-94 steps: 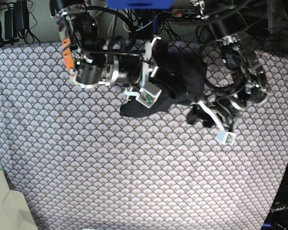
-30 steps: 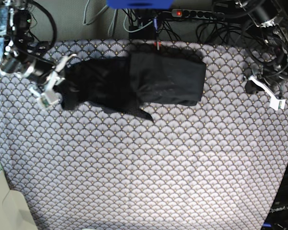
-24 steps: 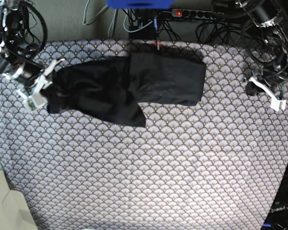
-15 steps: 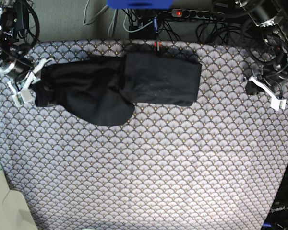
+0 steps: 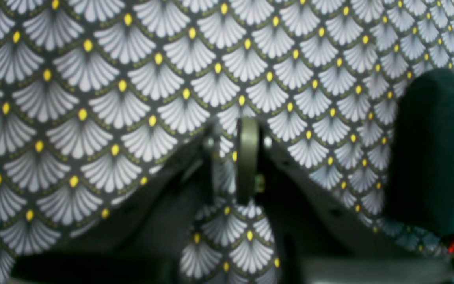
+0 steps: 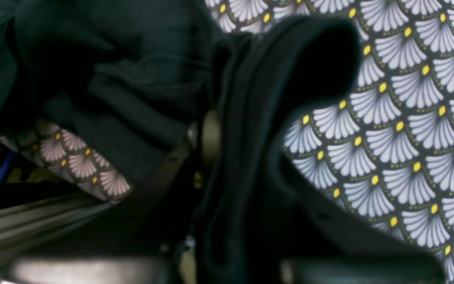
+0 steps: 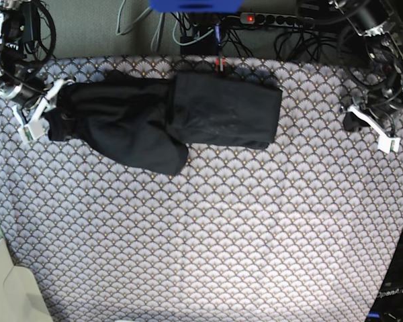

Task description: Fold the T-shirt properly

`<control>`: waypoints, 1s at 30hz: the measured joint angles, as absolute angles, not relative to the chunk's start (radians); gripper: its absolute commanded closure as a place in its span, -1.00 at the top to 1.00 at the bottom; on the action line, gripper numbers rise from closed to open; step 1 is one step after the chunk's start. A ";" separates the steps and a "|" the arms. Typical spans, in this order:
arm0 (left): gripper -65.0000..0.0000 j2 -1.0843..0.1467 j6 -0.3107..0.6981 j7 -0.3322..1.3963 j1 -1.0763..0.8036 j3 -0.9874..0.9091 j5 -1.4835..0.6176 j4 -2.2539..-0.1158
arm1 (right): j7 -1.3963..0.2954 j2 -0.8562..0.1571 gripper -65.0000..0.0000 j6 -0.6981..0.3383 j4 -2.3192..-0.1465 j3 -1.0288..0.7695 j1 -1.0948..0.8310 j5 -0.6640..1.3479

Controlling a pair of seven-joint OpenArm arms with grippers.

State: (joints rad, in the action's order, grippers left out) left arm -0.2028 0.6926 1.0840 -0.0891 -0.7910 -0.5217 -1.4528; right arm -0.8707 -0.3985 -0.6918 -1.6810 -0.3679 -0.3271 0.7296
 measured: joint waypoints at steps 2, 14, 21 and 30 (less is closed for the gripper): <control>-0.79 -0.203 0.693 1.093 -0.094 -0.791 -0.508 -1.453 | -0.871 -0.398 -0.56 -0.691 -1.681 -0.371 -0.327 0.730; -0.79 -0.205 0.693 1.088 -0.109 -0.791 -0.521 -1.453 | -0.906 -0.386 0.09 -0.692 -1.644 -0.577 -0.316 0.737; -0.79 -0.202 0.693 1.088 -0.110 -0.791 -0.523 -1.453 | -0.930 -0.385 0.10 -0.691 -1.627 -0.608 -0.302 0.730; -0.79 -0.201 0.693 1.088 -0.110 -0.791 -0.524 -1.453 | -1.194 -0.344 0.10 -0.692 -1.744 -0.338 -0.088 0.739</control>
State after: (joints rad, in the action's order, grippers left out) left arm -0.2012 0.6926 1.0878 -0.1097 -0.7914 -0.5240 -1.4528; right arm -1.1942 -0.3443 -0.6922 -1.7435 -0.3382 -0.0875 0.7391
